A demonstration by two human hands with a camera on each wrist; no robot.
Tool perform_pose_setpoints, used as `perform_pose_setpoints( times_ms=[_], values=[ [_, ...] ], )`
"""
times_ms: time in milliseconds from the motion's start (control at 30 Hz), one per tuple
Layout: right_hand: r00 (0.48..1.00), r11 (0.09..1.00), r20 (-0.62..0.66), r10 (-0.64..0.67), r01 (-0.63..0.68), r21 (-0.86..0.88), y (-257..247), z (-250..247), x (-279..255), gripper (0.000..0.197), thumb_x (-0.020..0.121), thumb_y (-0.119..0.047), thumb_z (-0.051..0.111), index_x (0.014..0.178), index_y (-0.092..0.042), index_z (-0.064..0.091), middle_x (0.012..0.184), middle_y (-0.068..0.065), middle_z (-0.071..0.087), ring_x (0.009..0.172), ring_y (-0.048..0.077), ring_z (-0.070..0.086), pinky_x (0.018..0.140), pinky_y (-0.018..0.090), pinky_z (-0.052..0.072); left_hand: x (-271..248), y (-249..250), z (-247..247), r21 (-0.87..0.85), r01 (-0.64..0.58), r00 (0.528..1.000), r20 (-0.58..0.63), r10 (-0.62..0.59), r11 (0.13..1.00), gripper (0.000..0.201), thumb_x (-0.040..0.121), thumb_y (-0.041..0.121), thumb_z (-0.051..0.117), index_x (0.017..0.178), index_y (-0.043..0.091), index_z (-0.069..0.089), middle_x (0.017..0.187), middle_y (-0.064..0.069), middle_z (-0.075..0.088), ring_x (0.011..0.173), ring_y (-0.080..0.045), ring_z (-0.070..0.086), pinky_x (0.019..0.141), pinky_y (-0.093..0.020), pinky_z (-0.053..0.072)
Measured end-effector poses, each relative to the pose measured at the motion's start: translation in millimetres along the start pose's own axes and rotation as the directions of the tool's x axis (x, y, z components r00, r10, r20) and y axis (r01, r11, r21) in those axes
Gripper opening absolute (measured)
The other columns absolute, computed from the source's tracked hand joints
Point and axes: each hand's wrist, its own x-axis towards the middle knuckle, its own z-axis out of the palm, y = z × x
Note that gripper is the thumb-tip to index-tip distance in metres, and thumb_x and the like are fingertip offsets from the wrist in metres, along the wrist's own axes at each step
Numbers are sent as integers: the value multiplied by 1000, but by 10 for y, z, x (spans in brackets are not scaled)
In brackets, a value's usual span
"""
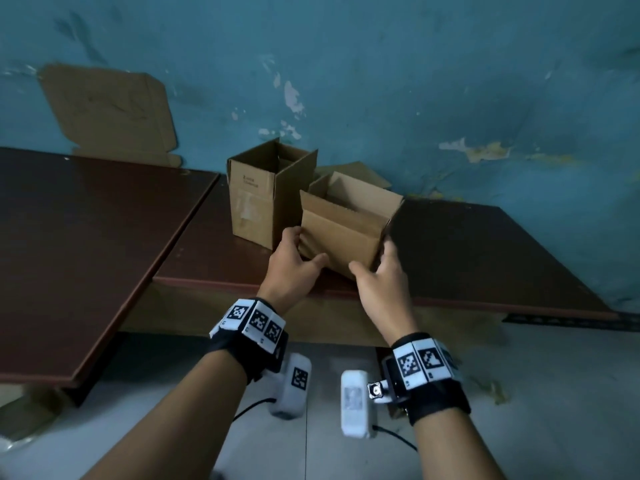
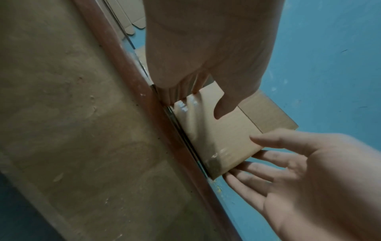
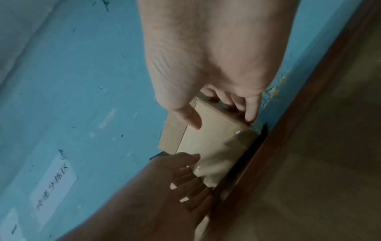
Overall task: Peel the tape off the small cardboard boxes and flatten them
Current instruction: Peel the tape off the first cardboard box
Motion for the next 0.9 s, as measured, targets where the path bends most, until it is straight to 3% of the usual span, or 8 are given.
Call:
perform_pose_setpoints(
  times_ms=[133, 267, 367, 467, 567, 700, 800, 900],
  values=[
    [994, 996, -93, -58, 65, 68, -65, 72, -133, 77, 100, -20, 68, 167, -23, 29, 162, 6, 47, 142, 22, 53, 115, 39, 47, -68, -45, -91, -51, -49, 997, -54, 46, 998, 76, 93, 25, 81, 158, 26, 41, 150, -4, 52, 138, -21, 51, 118, -48, 46],
    [969, 982, -190, -155, 172, 75, -33, 113, -235, 65, 96, -19, 72, 156, -26, 49, 151, 3, 57, 136, 18, 56, 113, 46, 51, -85, -94, -218, -126, -76, 995, -69, 67, 989, 92, 74, 43, 86, 155, 33, 44, 142, 0, 51, 127, -22, 61, 109, -49, 55],
    [955, 974, -210, -209, 223, 44, -50, 87, -298, 59, 93, -13, 74, 148, -29, 60, 136, -6, 58, 132, 15, 56, 112, 38, 49, -76, -147, -268, -145, -62, 997, -45, 56, 988, 92, 80, 33, 91, 157, 30, 42, 145, -4, 50, 125, -22, 62, 106, -46, 58],
    [896, 929, -253, -366, 365, -50, -71, 65, -346, 49, 90, -9, 76, 136, -24, 70, 127, -19, 59, 140, 14, 46, 118, 43, 40, -101, -144, -307, -220, -12, 1000, -15, 9, 975, 111, 65, 57, 90, 160, 30, 39, 149, -3, 50, 131, -21, 59, 111, -47, 55],
    [860, 894, -246, -447, 439, -90, -46, 82, -332, 39, 92, -18, 72, 130, -27, 74, 137, -13, 64, 144, 17, 44, 120, 52, 38, -161, -59, -323, -327, 47, 999, 41, -36, 944, 125, 61, 69, 88, 165, 25, 33, 156, -1, 50, 137, -20, 57, 116, -47, 50],
    [848, 869, -207, -488, 495, -22, -46, 98, -320, 38, 94, -3, 72, 127, -22, 76, 131, -6, 58, 129, 6, 56, 110, 29, 48, -219, 28, -310, -345, 48, 997, 71, -25, 937, 133, 61, 81, 80, 168, 24, 28, 159, 7, 46, 143, -15, 49, 121, -42, 41],
    [801, 839, -257, -541, 534, -104, -50, 132, -326, 38, 91, -1, 76, 123, -20, 78, 126, -4, 54, 124, 6, 57, 107, 22, 48, -257, 56, -254, -377, 86, 989, 145, -32, 922, 133, 58, 88, 82, 166, 28, 33, 156, 7, 55, 139, -14, 57, 120, -42, 43],
    [775, 825, -292, -561, 551, -123, -43, 178, -324, 38, 88, -5, 82, 124, -17, 77, 130, 0, 51, 120, -2, 55, 104, 10, 44, -280, 51, -175, -411, 69, 987, 163, -1, 909, 103, 71, 75, 83, 157, 29, 48, 140, 7, 70, 126, -10, 68, 116, -44, 51]
  ],
)
